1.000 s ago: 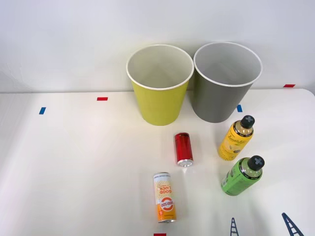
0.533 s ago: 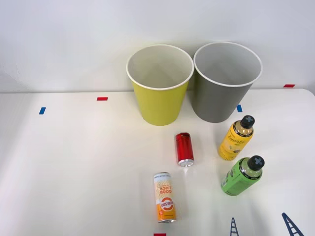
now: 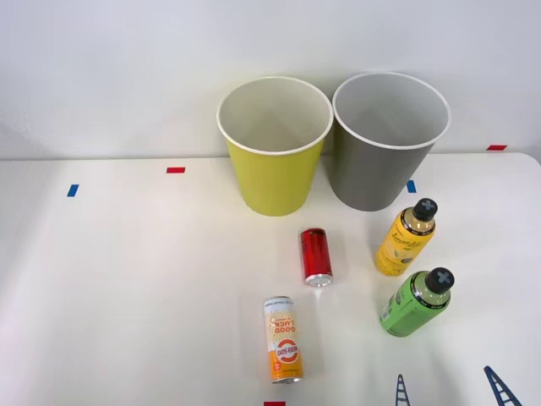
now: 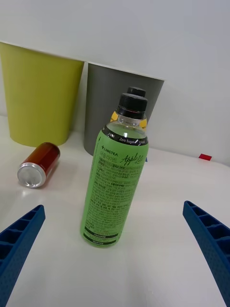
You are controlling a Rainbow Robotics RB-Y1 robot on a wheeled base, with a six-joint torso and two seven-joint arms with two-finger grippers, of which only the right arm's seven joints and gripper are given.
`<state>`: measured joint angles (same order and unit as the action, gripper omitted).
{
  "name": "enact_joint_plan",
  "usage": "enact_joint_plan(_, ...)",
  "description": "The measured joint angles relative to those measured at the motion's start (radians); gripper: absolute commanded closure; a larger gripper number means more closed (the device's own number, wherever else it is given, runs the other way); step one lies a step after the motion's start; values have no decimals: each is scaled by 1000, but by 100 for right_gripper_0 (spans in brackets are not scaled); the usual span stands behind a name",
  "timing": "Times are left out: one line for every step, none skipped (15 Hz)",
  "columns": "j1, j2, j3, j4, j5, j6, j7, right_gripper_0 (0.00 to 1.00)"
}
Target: Put cans in the gray bin, plastic bottles in the light green bin
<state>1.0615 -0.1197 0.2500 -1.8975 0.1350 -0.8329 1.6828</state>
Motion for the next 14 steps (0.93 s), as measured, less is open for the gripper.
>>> enact_joint_plan(0, 0, 0, 0, 0, 0, 0, 0)
enact_joint_plan(0, 0, 0, 0, 0, 0, 0, 0)
enact_joint_plan(0, 0, 0, 0, 0, 0, 0, 0)
enact_joint_plan(0, 0, 0, 0, 0, 0, 0, 0)
enact_joint_plan(0, 0, 0, 0, 0, 0, 0, 0)
enact_joint_plan(0, 0, 0, 0, 0, 0, 0, 0)
enact_joint_plan(0, 0, 0, 0, 0, 0, 0, 0)
enact_joint_plan(0, 0, 0, 0, 0, 0, 0, 0)
enact_joint_plan(0, 0, 0, 0, 0, 0, 0, 0)
enact_joint_plan(0, 0, 0, 0, 0, 0, 0, 0)
enact_joint_plan(0, 0, 0, 0, 0, 0, 0, 0)
enact_joint_plan(0, 0, 0, 0, 0, 0, 0, 0)
enact_joint_plan(0, 0, 0, 0, 0, 0, 0, 0)
enact_joint_plan(0, 0, 0, 0, 0, 0, 0, 0)
